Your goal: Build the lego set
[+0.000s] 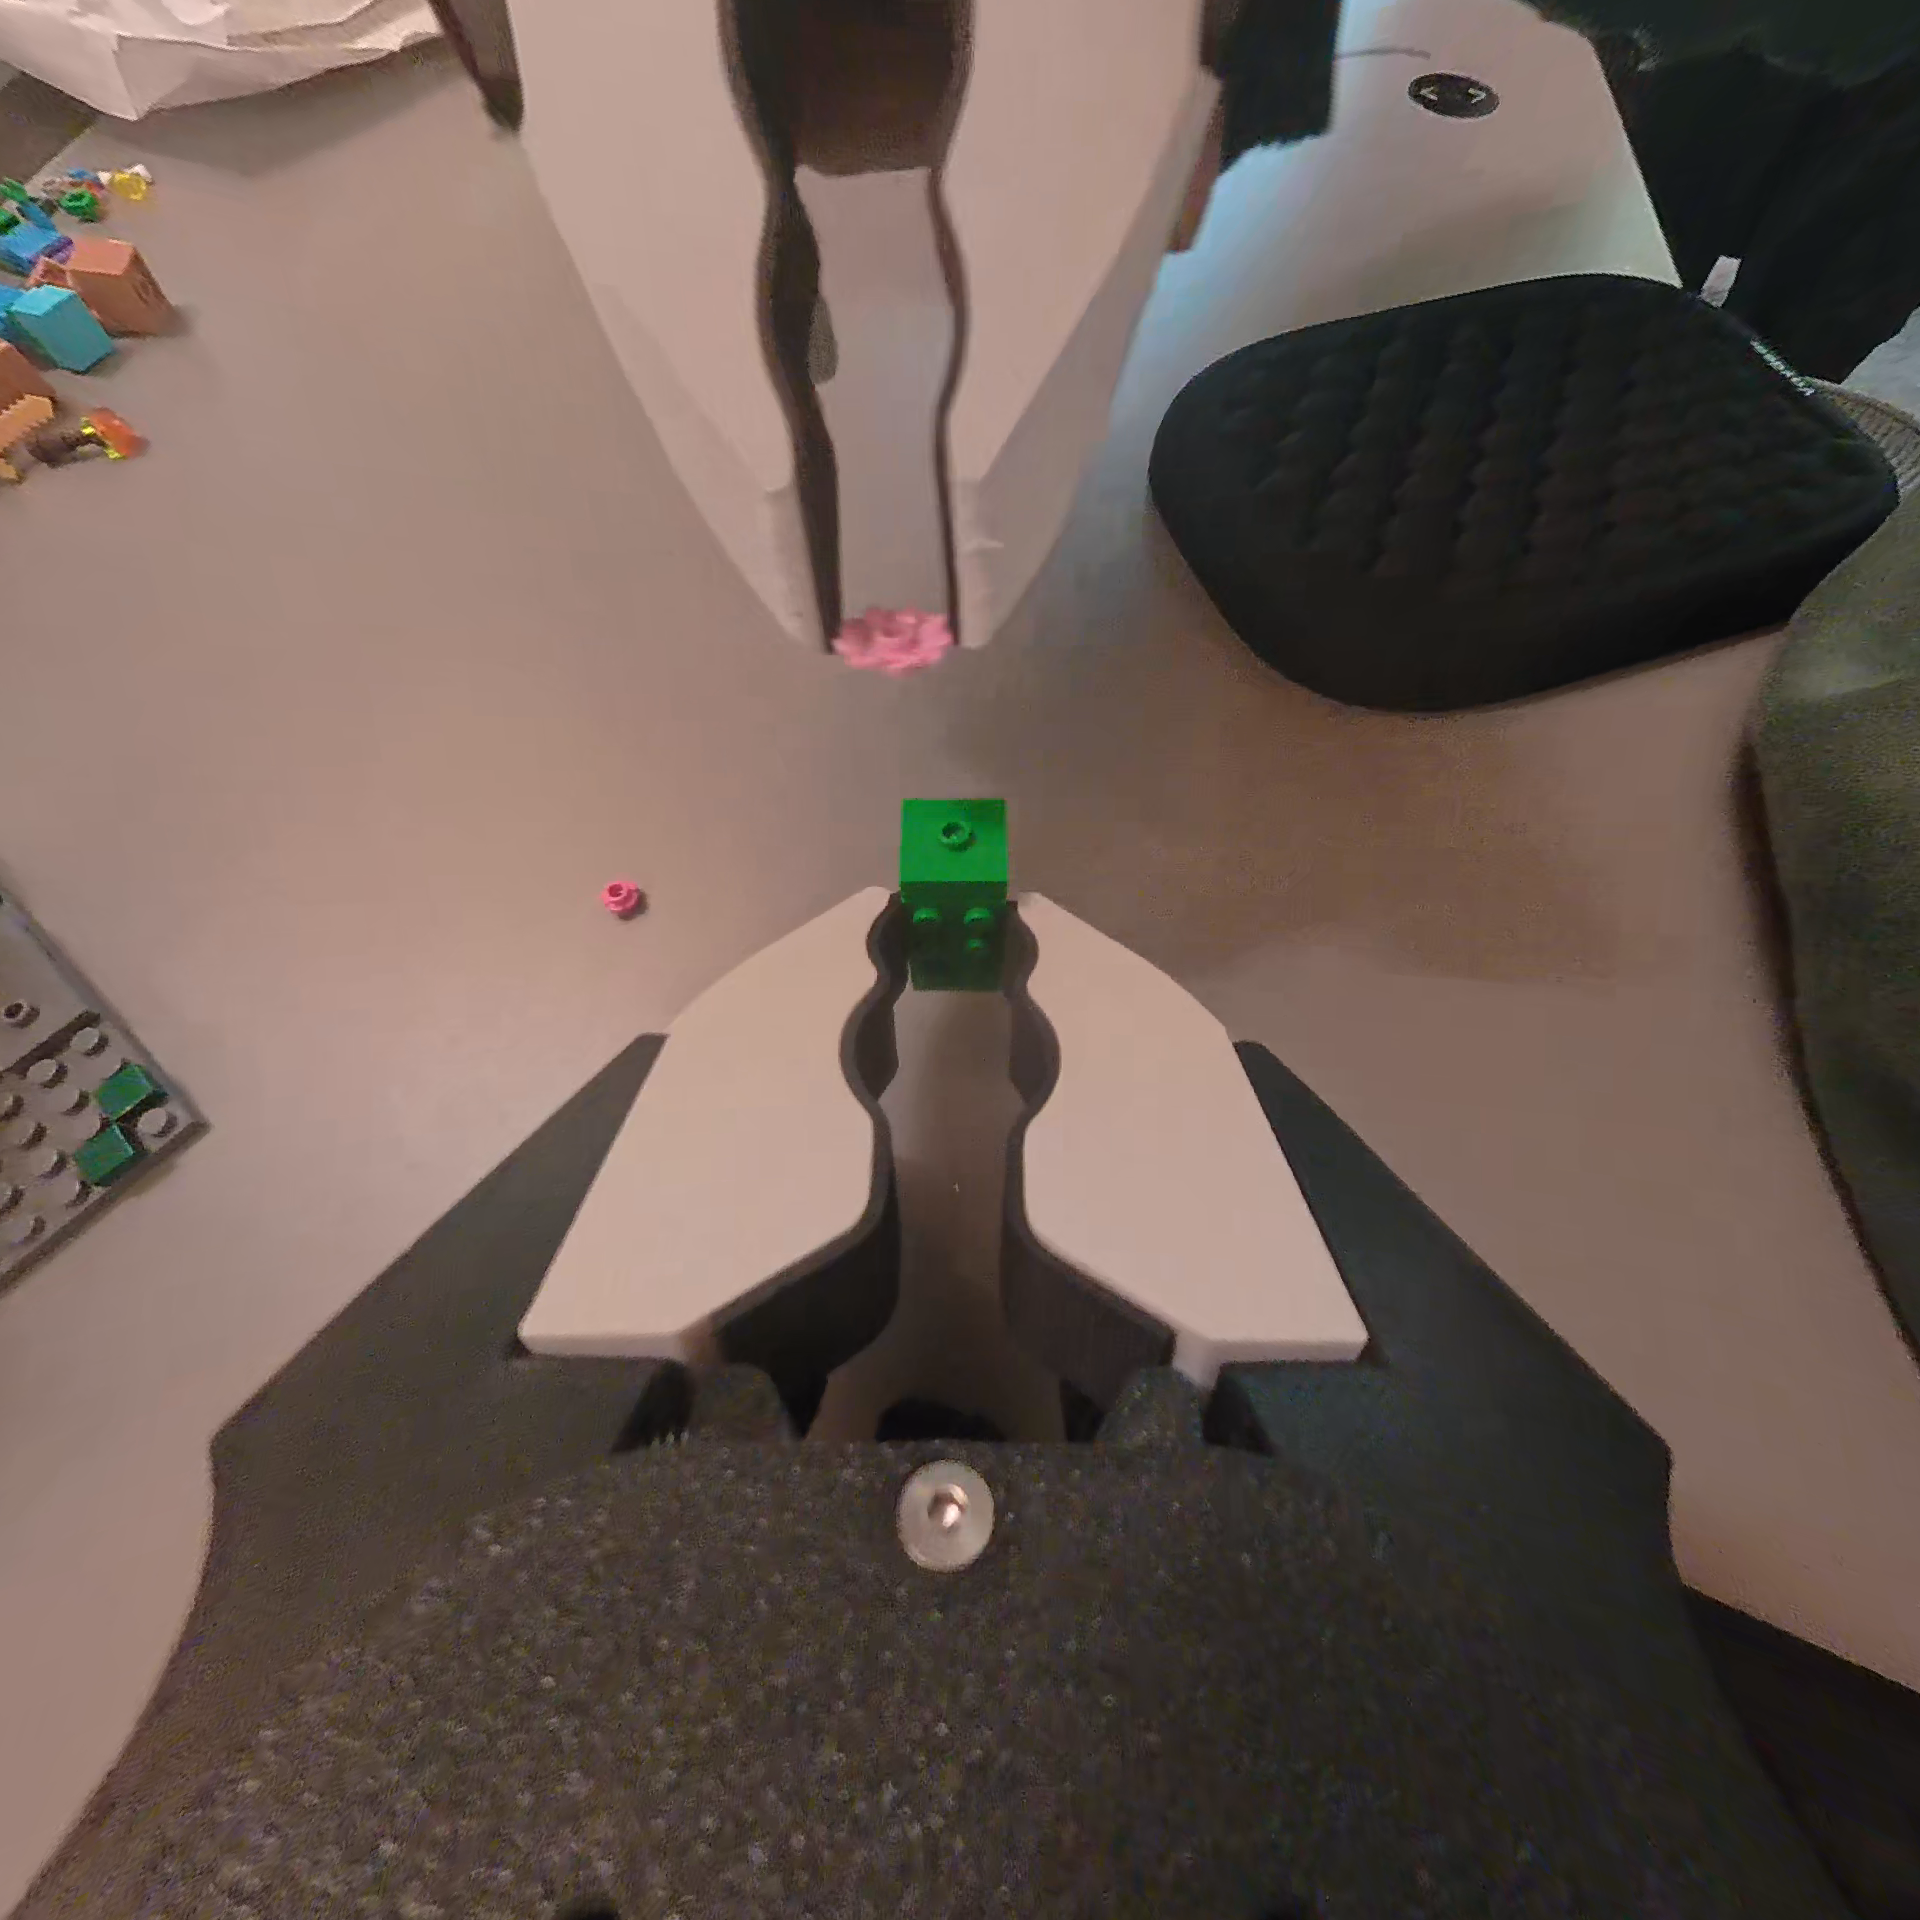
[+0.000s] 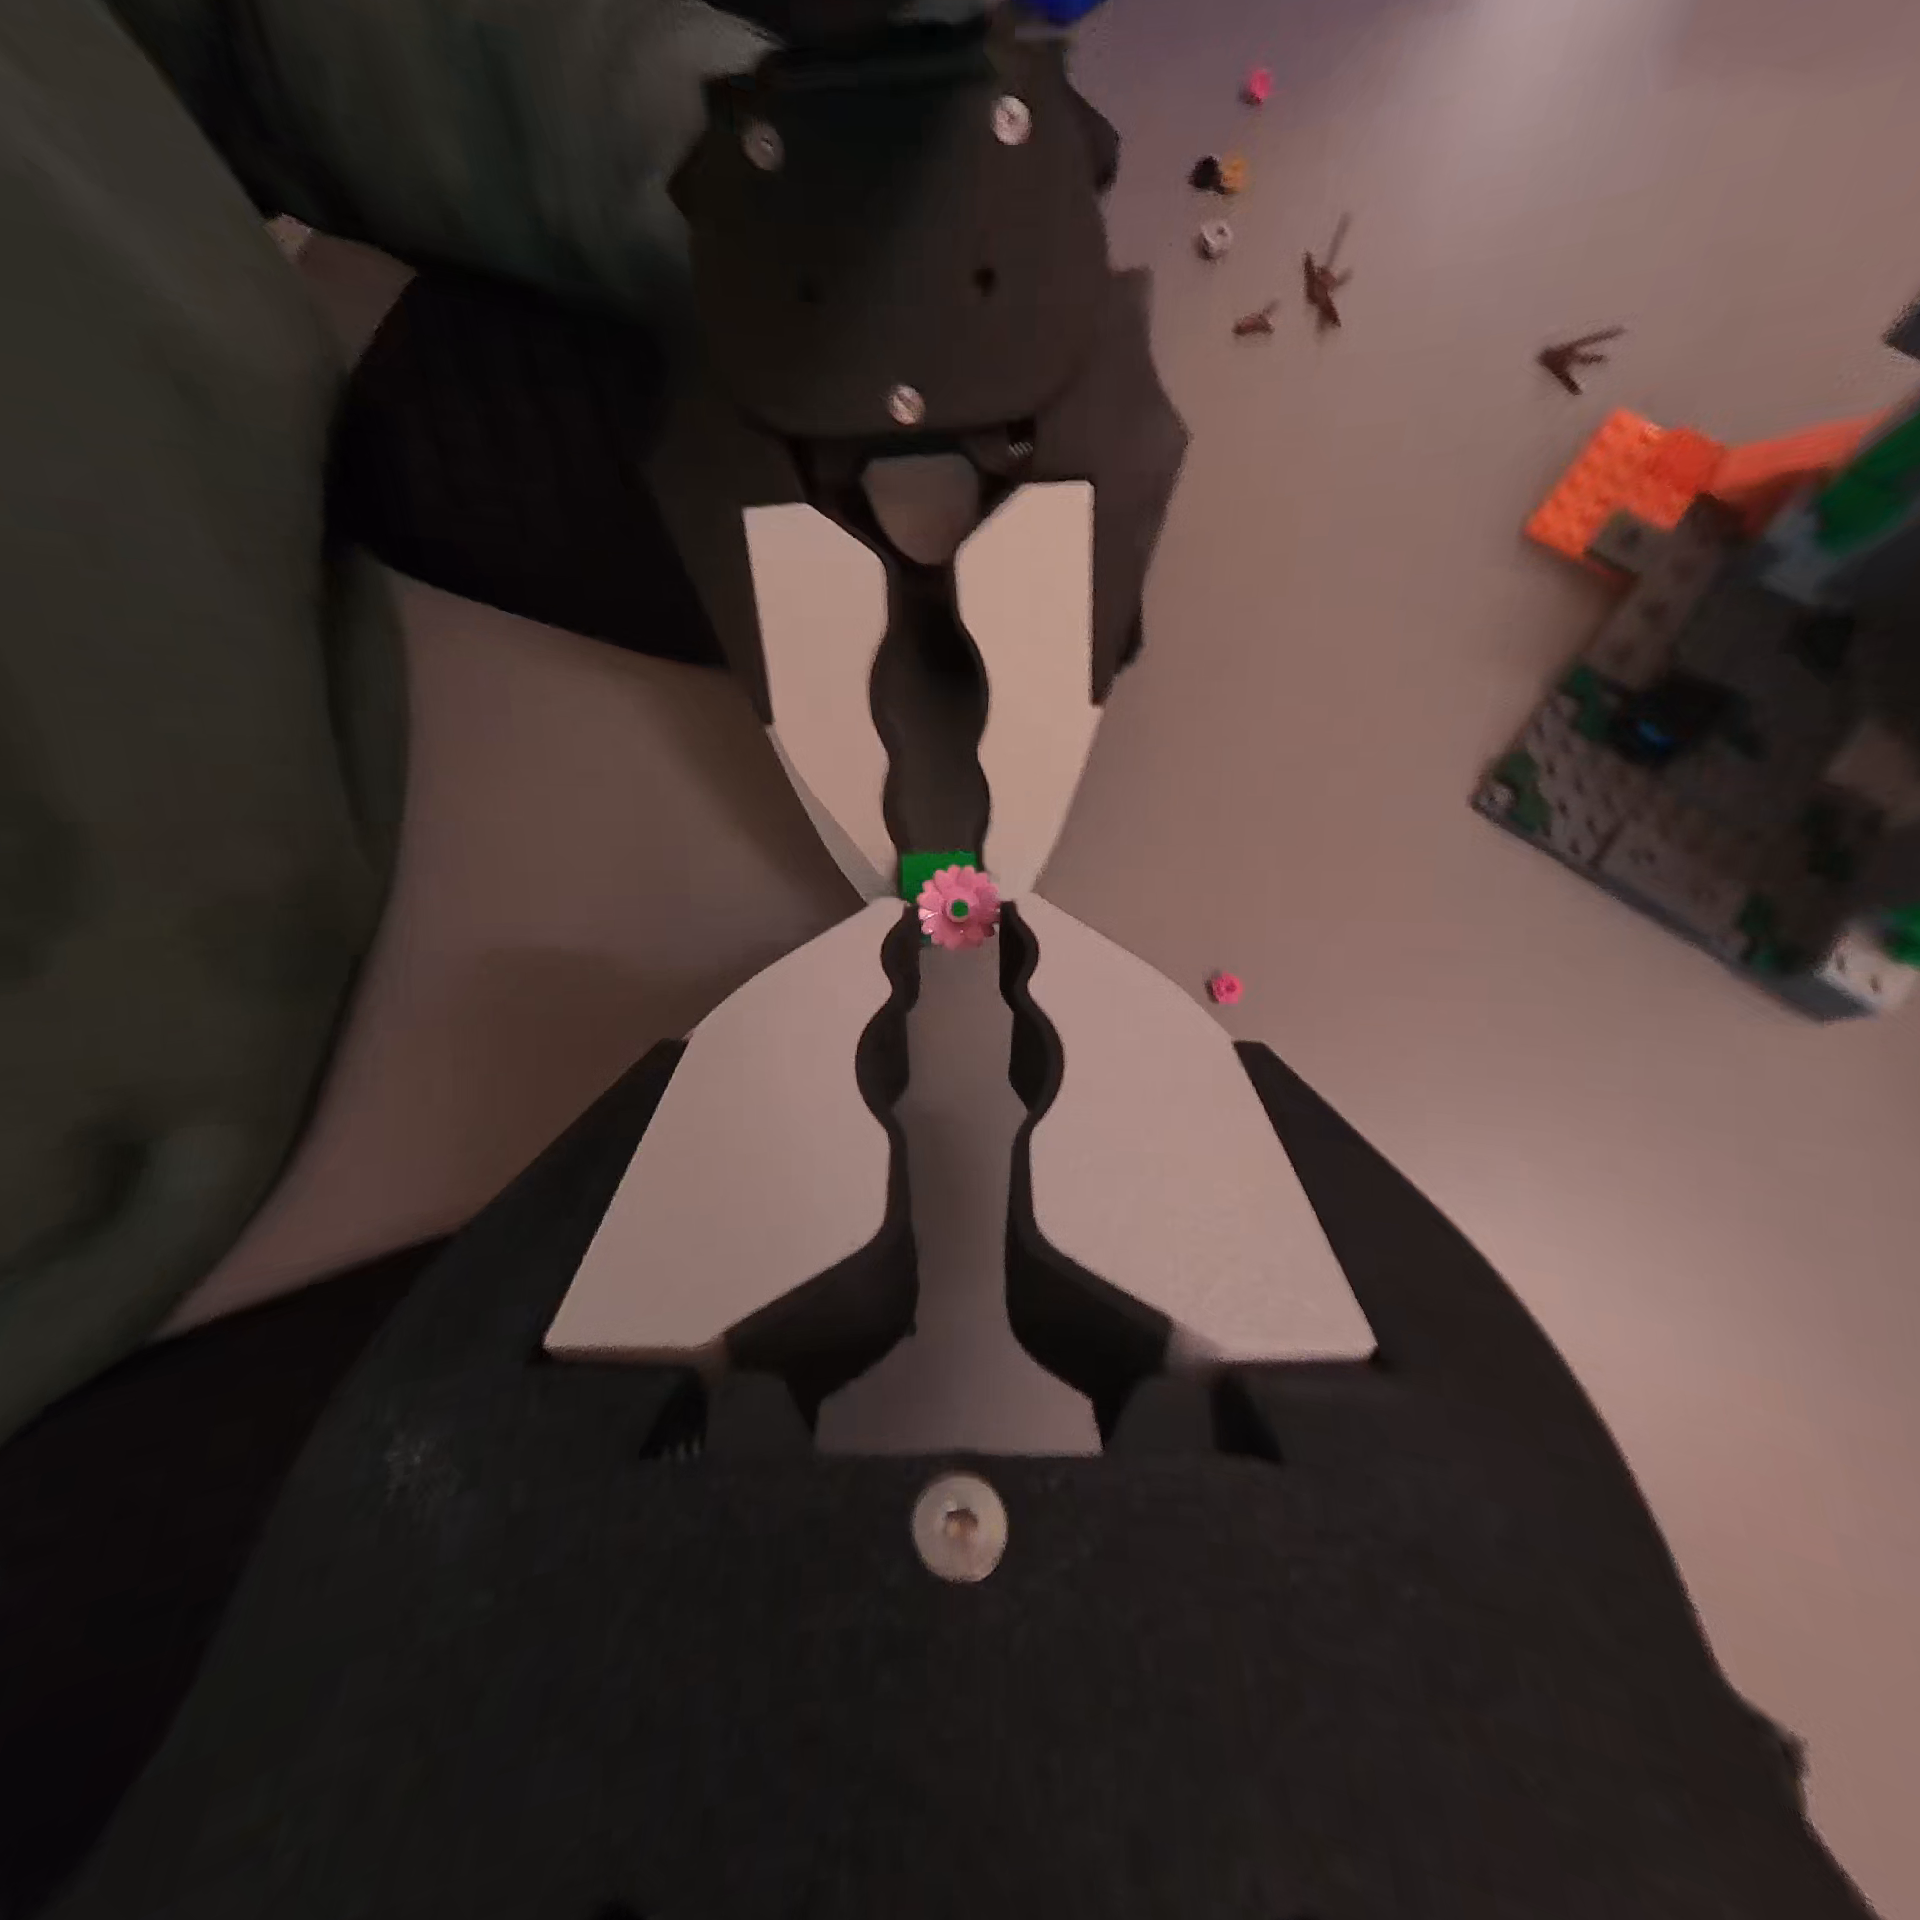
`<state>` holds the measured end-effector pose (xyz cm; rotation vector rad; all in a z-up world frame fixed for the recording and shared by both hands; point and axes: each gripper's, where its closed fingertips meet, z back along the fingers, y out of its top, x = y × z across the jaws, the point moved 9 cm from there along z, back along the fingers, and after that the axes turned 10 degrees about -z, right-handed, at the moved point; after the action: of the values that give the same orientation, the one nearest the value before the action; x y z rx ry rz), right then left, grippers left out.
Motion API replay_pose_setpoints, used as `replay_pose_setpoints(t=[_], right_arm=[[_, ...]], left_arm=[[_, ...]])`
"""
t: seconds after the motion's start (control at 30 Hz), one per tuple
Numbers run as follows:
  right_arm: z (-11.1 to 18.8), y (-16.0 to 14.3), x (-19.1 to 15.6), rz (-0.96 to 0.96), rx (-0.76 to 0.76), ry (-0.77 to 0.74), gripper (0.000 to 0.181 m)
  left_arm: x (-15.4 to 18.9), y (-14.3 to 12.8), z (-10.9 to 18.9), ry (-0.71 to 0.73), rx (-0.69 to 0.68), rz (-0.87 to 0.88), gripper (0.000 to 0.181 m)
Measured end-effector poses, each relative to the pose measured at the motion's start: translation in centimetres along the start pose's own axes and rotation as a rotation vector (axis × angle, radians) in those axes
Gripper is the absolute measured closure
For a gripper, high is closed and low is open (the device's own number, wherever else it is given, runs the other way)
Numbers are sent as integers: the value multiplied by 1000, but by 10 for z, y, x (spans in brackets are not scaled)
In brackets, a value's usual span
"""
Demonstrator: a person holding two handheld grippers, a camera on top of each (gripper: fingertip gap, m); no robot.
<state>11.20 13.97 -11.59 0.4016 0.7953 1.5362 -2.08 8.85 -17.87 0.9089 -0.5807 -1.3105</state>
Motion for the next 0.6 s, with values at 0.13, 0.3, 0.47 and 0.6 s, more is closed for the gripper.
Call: replay_pose_setpoints(t=[0.13, 0.3, 0.47, 0.6], right_arm=[[-13, 5, -7, 35, -54, 12, 167], [-20, 4, -7, 33, -90, 10, 167], [-22, 5, -8, 37, -108, 1, 167], [-22, 6, -8, 39, -120, 0, 167]], left_arm=[[1, 0, 1, 3, 5, -5, 165], [1, 0, 1, 5, 8, -8, 165], [1, 1, 2, 2, 22, 0, 165], [1, 1, 2, 4, 26, 0, 165]])
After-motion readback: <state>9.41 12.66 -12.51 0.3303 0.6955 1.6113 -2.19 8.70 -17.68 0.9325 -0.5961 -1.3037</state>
